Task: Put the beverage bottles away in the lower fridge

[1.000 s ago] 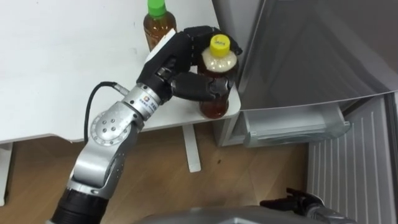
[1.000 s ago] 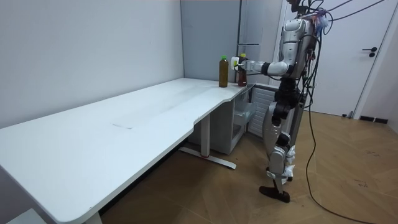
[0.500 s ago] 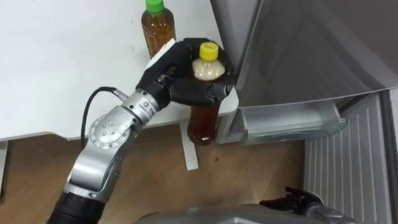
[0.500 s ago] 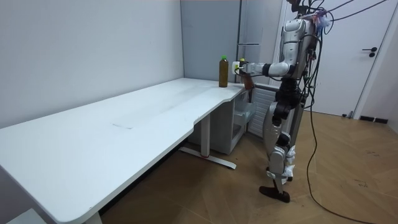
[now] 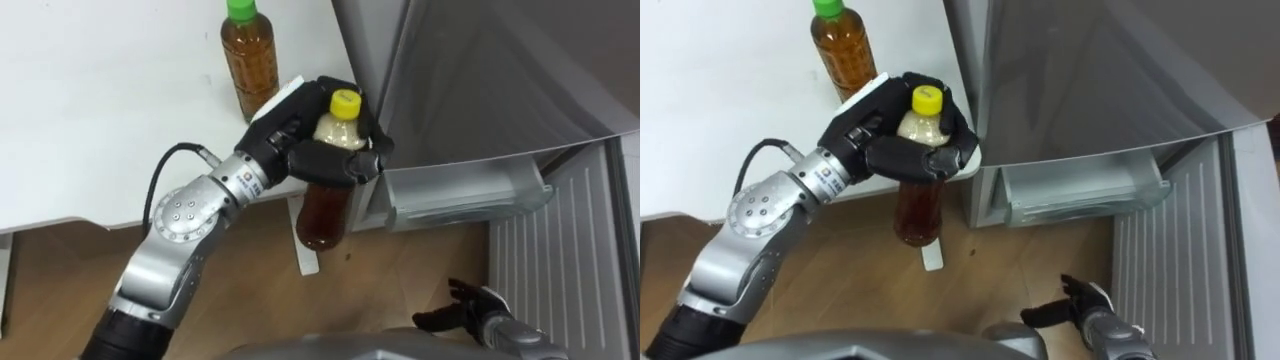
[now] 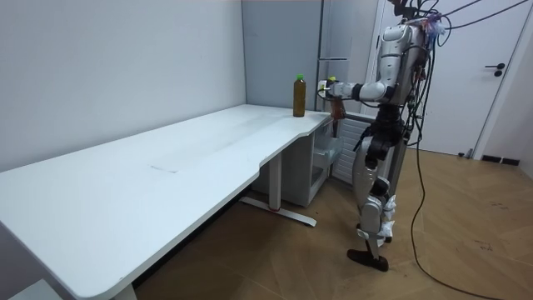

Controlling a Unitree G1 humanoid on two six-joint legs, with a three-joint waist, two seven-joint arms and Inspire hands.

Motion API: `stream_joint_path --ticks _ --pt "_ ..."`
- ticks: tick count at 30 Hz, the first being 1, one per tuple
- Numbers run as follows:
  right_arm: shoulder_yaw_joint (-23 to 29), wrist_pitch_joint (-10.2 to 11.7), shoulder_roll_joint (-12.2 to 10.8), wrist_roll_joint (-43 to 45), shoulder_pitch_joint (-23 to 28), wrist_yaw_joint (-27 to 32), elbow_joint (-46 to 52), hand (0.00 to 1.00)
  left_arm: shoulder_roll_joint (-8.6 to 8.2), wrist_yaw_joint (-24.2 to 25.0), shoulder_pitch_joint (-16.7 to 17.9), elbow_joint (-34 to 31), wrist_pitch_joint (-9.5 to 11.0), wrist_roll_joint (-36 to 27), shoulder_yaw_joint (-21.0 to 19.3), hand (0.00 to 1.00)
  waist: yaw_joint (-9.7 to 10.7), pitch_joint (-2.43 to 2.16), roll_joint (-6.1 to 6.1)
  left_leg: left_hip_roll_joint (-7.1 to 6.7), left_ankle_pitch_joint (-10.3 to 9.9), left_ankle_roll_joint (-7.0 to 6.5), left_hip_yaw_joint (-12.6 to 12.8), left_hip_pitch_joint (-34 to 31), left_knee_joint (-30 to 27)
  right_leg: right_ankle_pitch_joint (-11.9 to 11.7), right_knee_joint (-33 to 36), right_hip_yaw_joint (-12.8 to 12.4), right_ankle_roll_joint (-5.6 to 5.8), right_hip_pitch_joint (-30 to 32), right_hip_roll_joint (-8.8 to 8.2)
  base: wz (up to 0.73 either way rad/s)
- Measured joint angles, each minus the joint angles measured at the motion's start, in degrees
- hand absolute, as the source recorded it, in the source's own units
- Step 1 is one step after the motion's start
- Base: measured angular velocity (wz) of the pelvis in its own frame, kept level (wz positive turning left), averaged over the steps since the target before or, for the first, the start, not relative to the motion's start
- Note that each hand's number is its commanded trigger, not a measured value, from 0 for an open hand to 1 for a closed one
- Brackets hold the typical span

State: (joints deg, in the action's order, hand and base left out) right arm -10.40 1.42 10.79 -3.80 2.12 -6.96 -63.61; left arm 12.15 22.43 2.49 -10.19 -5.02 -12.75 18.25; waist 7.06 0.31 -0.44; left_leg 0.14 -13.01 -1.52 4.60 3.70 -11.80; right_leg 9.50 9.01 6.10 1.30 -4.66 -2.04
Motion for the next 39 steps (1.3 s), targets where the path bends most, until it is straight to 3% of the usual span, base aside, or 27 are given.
stream_joint_path --ticks 4,11,18,28,33,39 --pt "-1.8 0.3 0.1 1.0 0.6 -2.0 4.1 0.00 -0.03 0.7 -2.0 0.6 0.4 -4.3 3.3 1.00 1.1 0.13 0.07 0.10 0.0 0.01 0.2 0.0 0.0 0.0 0.6 -0.7 -0.03 0.1 0.11 -0.04" --pt "-2.8 0.5 0.4 1.5 4.1 -6.2 16.7 0.00 0.45 2.0 -4.0 5.8 0.8 -4.6 8.4 1.00 2.3 0.47 0.09 0.24 0.0 0.03 1.3 0.1 0.1 0.0 1.2 -1.4 -0.04 1.0 0.16 -0.08" --pt "-4.4 0.6 0.4 1.3 7.3 -11.6 26.8 0.00 0.58 1.7 -5.2 6.3 1.3 -4.6 9.1 1.00 3.7 1.20 -1.13 0.24 0.0 0.02 1.9 -0.2 0.1 0.0 1.8 -1.7 -0.04 1.9 0.15 -0.04" --pt "-6.9 0.6 0.6 -3.0 7.5 -19.0 33.8 0.00 0.08 0.6 -9.6 7.1 3.1 -3.7 12.1 1.00 3.8 1.05 -1.34 0.36 0.0 0.01 3.0 -1.1 0.0 0.0 2.6 -3.0 -0.04 3.7 0.26 -0.06" --pt "-7.5 0.4 0.7 -7.9 8.8 -22.5 38.1 0.00 0.09 0.2 -9.7 7.1 3.2 -2.1 12.4 1.00 3.8 1.03 -1.34 0.39 0.0 0.01 3.2 -1.1 -0.1 0.0 2.7 -3.0 -0.04 3.7 0.27 0.00" --pt "-7.9 0.4 1.6 -11.9 8.6 -26.9 38.2 0.00 0.15 -0.9 -9.6 7.7 3.5 4.8 12.4 1.00 3.6 0.89 -1.63 0.45 0.0 0.01 3.2 -1.2 -0.9 -0.1 2.8 -3.0 -0.08 3.5 0.24 0.00"
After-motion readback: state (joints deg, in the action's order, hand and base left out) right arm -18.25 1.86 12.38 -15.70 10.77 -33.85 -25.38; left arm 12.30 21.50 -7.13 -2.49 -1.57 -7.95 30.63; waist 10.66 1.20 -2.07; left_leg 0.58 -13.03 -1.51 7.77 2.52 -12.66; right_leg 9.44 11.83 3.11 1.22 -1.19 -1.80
